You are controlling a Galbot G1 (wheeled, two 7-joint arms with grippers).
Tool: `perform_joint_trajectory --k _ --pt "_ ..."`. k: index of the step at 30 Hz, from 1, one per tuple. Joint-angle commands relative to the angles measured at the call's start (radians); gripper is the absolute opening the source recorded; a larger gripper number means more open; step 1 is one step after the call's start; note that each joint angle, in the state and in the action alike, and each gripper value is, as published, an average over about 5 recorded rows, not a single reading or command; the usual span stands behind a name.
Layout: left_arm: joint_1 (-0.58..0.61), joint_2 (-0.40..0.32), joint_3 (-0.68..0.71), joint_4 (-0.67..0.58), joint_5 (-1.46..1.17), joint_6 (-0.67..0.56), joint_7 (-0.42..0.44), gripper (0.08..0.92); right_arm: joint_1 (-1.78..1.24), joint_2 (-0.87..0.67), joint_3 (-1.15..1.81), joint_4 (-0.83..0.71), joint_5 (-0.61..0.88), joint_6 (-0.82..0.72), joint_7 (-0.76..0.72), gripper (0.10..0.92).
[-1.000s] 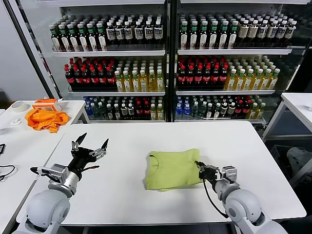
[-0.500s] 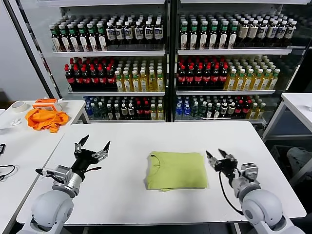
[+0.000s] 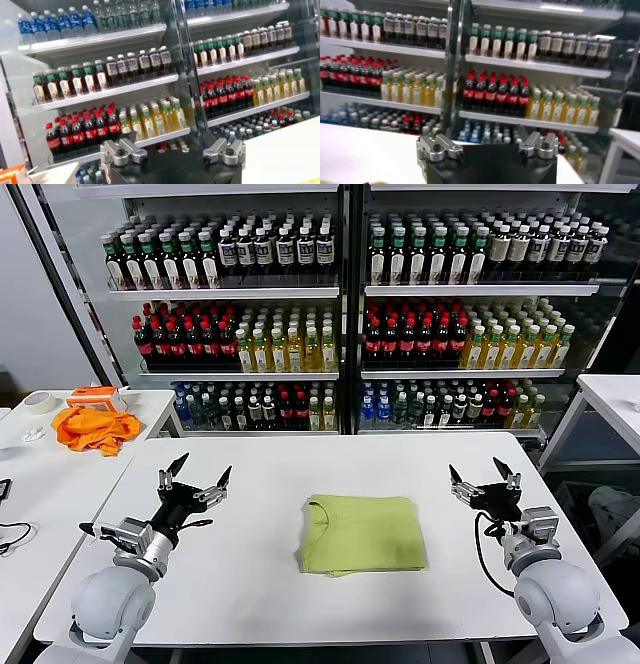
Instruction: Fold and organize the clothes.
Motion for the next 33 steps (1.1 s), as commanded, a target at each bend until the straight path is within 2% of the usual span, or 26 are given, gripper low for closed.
perform_joint_trajectory --k 1,14,20,25,33 --pt "-0.019 0.005 -0.002 0.047 0.017 -0.026 0.048 0.823 0.005 0.006 0.031 -0.110 -0.117 0.114 -0.041 0.823" --pt "-0.019 0.038 0.001 0.069 -0.033 -0.055 0.044 0.823 -0.025 0.011 0.084 -0.083 -0.121 0.096 -0.083 0.823" --pt "-0.011 -0.010 0.026 0.083 0.051 -0.113 0.029 0.823 -0.006 0.036 0.074 -0.094 -0.181 0.120 -0.092 0.823" --pt "-0.008 -0.040 0.035 0.099 0.106 -0.154 0.020 0.823 -0.014 0.029 0.051 -0.096 -0.236 0.150 -0.032 0.823" --pt "-0.009 -0.049 0.051 0.086 0.096 -0.170 0.018 0.822 -0.026 0.062 0.023 -0.088 -0.233 0.173 -0.025 0.823"
